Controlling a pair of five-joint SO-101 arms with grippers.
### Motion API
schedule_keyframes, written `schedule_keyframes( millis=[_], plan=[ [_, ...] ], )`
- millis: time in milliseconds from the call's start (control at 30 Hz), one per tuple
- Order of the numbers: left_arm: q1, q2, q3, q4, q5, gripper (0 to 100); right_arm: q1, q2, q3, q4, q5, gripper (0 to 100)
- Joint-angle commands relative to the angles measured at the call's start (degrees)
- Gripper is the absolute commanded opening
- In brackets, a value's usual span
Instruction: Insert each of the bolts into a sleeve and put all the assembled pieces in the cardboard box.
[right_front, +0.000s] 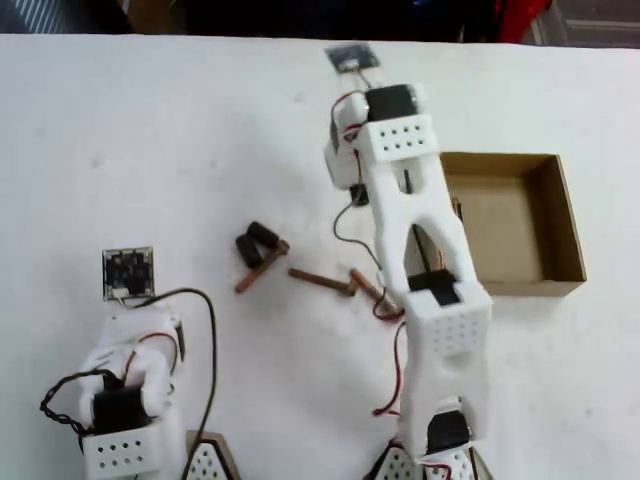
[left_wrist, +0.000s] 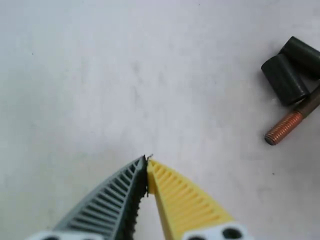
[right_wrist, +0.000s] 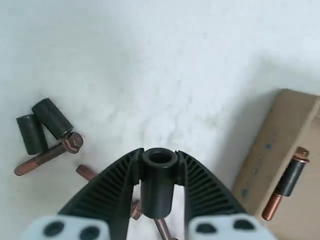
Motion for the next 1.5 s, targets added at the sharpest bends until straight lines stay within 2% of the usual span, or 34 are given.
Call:
schedule_keyframes(
  millis=[0, 467, 733, 800, 933, 1033, 1233, 1467],
  plan=[
    [0.1, -0.5, -0.2, 0.0, -0.6, 2, 0.8, -10.7, -2.0, 2.7, 0.7, 1.7],
    [0.1, -0.5, -0.2, -0.4, -0.7, 2, 0.5, -44.4, 21.7, 2.5, 0.7, 2.1],
    [-0.2, -0.5, -0.2, -4.3, -0.8, 2, 0.8, -59.6, 35.3, -0.1, 0.7, 2.1],
    [-0.2, -0.5, -0.2, -4.3, -4.4, 2, 0.8, -62.9, 39.6, -2.4, 0.7, 2.1],
    [-0.2, -0.5, -0.2, -4.2, -17.1, 2, 0.8, -69.2, 49.6, -8.1, 0.7, 2.1],
    [-0.2, -0.5, -0.2, -2.9, -22.6, 2, 0.8, -73.6, 58.4, -13.7, 0.7, 2.1],
    [-0.2, -0.5, -0.2, -2.5, -24.0, 2, 0.8, -81.1, 75.3, -25.5, 0.7, 1.9],
    [0.0, -0.5, -0.2, -1.4, -27.3, 2, 0.8, -88.7, 88.7, -34.4, 0.7, 1.9]
  ],
)
